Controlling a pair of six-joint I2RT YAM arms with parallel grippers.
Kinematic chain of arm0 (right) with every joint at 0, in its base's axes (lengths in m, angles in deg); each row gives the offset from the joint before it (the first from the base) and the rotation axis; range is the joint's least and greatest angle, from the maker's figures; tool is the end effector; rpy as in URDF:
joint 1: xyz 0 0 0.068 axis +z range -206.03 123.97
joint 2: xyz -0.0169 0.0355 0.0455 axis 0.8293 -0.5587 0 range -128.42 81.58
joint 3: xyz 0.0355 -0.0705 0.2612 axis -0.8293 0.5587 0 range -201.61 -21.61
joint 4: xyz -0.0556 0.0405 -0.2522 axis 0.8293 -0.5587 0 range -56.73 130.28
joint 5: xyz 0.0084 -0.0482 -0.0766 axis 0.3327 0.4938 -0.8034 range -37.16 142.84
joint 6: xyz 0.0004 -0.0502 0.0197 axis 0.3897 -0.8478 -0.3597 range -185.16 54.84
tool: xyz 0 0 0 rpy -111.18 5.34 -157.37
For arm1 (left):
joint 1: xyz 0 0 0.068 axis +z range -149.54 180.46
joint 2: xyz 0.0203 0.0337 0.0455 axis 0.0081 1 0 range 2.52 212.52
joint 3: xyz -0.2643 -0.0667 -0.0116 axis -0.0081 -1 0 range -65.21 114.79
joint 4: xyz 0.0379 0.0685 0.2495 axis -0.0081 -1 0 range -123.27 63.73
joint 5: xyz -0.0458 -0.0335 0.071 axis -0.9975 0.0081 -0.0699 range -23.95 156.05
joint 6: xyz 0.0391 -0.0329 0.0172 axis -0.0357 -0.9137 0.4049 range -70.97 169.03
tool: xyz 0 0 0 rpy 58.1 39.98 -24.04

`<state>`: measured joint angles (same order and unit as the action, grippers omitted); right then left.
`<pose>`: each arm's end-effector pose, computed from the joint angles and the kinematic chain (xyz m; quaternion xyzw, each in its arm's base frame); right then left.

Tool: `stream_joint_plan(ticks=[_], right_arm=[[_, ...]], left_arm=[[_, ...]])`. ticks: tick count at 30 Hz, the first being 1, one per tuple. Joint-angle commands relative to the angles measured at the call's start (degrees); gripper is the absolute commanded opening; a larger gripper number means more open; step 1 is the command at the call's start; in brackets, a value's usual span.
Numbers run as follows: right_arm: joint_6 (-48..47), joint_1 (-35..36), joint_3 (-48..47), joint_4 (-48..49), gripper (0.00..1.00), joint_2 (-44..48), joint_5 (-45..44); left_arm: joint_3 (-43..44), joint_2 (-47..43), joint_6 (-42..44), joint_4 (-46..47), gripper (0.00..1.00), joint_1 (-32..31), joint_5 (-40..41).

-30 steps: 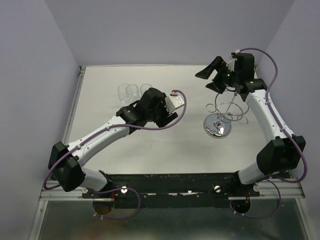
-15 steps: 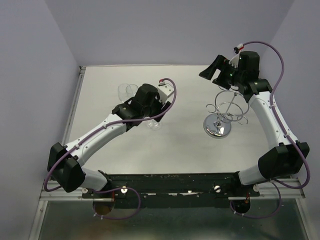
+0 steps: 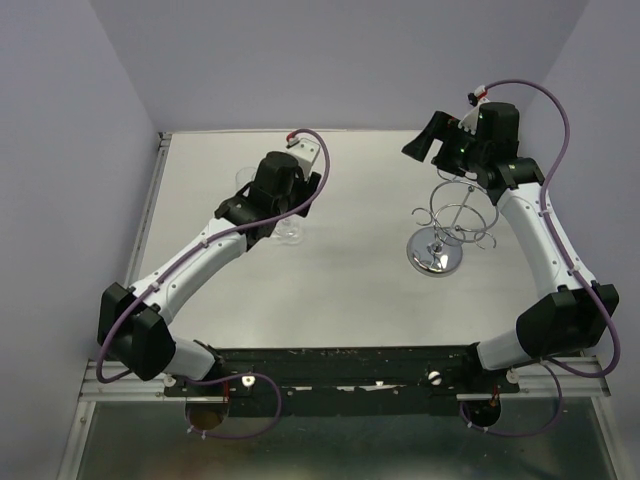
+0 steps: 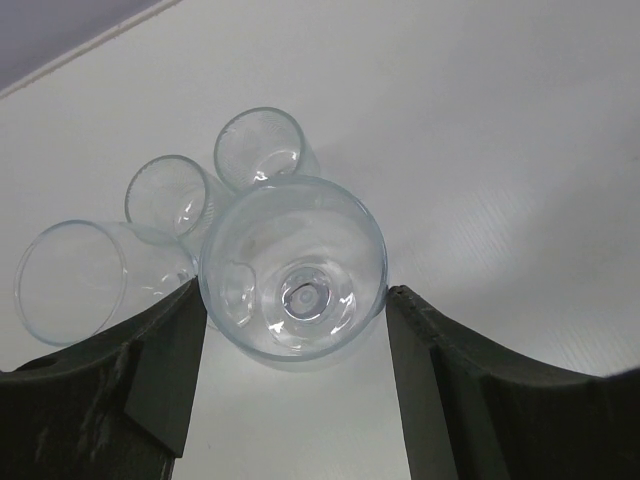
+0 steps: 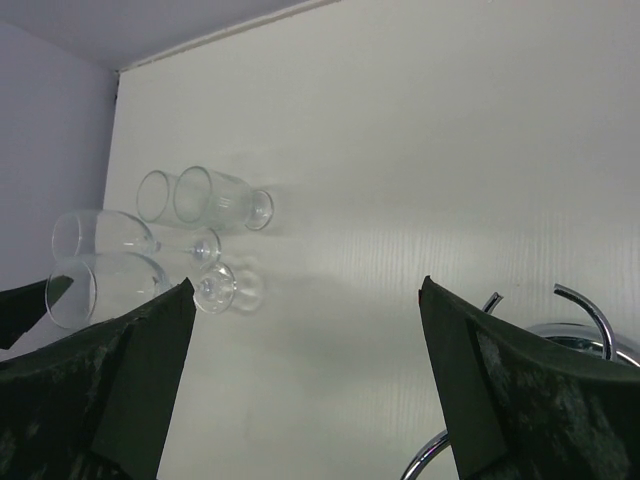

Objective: Take the wine glass off the wine glass rack

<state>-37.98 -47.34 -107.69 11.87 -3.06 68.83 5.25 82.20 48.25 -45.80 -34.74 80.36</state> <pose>0.3299 0.0602 0.3935 0.0638 0.8448 0.2723 0.4561 0.2660 -0.1770 0.3410 0.1921 0.8343 -0.0542 0.5139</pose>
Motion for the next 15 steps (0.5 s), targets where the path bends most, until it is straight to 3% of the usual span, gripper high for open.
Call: stream_joint_plan(ticks=[1, 15], right_arm=[[-1.6, 0.1, -0.9, 0.9, 1.00, -0.6, -0.3], [-3.7, 0.0, 0.1, 0.9, 1.00, 0.4, -1.8]], left_arm=[[3.1, 1.7, -3.2, 5.1, 0.00, 3.6, 1.6], [2.1, 5.9, -6.6, 12.6, 0.00, 5.4, -2.7]])
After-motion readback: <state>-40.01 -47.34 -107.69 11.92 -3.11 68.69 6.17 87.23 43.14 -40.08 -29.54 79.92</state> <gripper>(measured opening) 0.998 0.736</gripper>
